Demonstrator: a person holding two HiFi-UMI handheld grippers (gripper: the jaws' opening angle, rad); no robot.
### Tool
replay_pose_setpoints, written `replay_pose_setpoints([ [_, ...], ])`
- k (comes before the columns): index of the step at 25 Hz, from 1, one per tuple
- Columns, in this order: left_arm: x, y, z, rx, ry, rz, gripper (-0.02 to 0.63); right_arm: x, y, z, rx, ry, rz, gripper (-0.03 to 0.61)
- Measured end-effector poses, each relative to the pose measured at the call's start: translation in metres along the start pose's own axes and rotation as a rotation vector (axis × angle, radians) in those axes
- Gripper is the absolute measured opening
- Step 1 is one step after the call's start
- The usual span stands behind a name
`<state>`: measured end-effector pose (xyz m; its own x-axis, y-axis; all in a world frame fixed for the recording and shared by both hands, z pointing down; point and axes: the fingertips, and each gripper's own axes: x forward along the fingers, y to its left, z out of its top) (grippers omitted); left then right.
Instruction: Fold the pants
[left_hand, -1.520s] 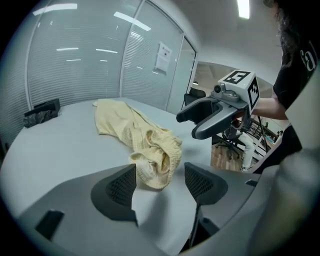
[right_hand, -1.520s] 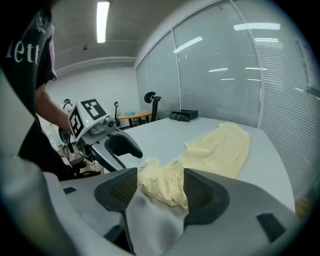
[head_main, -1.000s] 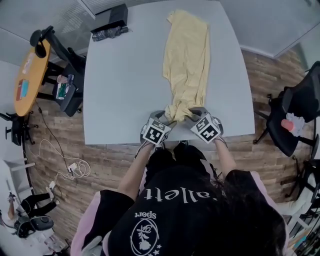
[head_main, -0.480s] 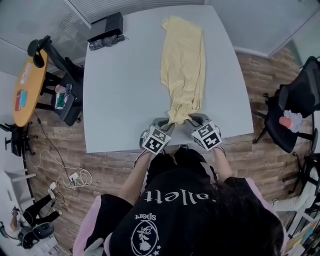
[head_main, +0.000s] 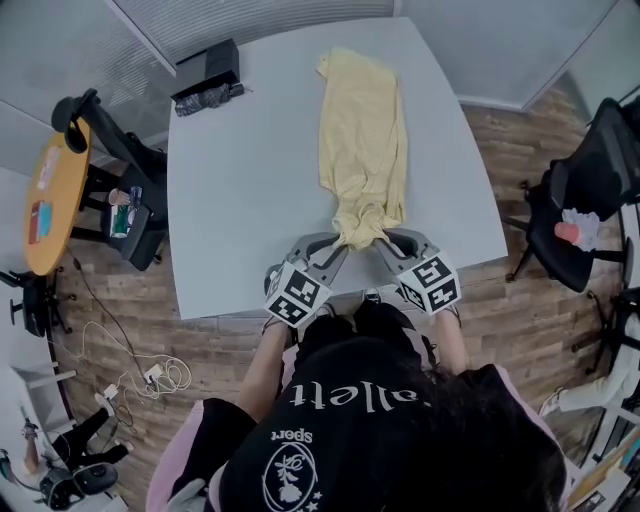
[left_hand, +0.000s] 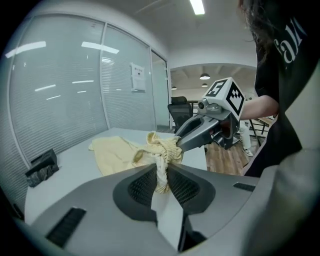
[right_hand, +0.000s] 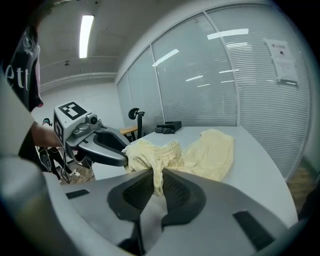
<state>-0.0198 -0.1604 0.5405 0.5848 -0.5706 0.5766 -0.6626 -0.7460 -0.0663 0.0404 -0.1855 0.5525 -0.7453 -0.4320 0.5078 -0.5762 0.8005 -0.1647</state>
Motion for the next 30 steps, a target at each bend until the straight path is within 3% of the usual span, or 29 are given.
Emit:
replay_pose_setpoints([
  [7,-0.036,-0.008,0.058,0.130,-0.137,-0.039,0.084,-0.034,0.021,0.036,-0.002,-0.064,0.001,0.049],
  [17,-0.080,-0.015,0.129,0.233,-0.312,-0.074,0.084,-0.085,0.049,0.092,-0.048,-0.182,0.103,0.046],
  [24,-0.062,0.005,0.136,0.239,-0.296,-0.044,0.084,-0.078,0.023,0.104,-0.092,-0.170,0.057,0.046],
  [30,-0.045,0.040,0.141,0.224,-0.275,0.019,0.084,-0.057,0.000,0.120,-0.113,-0.192,0.074,0.046],
])
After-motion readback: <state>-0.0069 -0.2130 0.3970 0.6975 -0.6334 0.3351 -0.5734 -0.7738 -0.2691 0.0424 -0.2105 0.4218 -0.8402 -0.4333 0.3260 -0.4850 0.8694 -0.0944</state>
